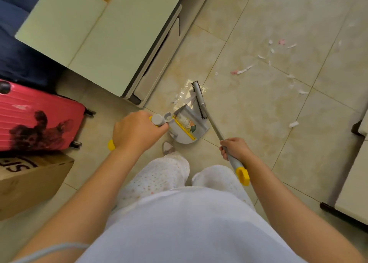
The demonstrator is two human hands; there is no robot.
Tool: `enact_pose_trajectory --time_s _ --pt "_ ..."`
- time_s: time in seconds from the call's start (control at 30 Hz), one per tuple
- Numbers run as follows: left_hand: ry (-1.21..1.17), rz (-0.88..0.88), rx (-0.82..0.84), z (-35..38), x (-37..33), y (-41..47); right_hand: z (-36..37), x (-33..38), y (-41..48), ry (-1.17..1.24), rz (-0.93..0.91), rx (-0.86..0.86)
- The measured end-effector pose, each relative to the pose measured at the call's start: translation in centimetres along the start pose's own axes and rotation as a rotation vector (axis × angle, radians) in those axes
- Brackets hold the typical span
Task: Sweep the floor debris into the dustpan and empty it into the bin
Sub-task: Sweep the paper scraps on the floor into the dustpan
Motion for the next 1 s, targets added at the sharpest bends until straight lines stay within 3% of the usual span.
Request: enact_pose_trajectory --time_s 0.5,1.0 --pt "-0.007 -0.278 -0.061 -2.3 7.7 3.1 5.0 8.5 5.1 -0.269 -0.095 -0.033" --pt "0.064 -0.303 -0.028 -3.5 6.6 7.1 7.3 12.0 9.8 -0.428 -0.096 0.023"
Point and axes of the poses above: each hand's wrist, its own y-axis towards the middle knuckle, its own z-axis out of the palm, x = y × z, the point moved 4 cm from there along y, towards the middle knuckle, and after that the axes turned 6 degrees about y, right-handed, at the moved point
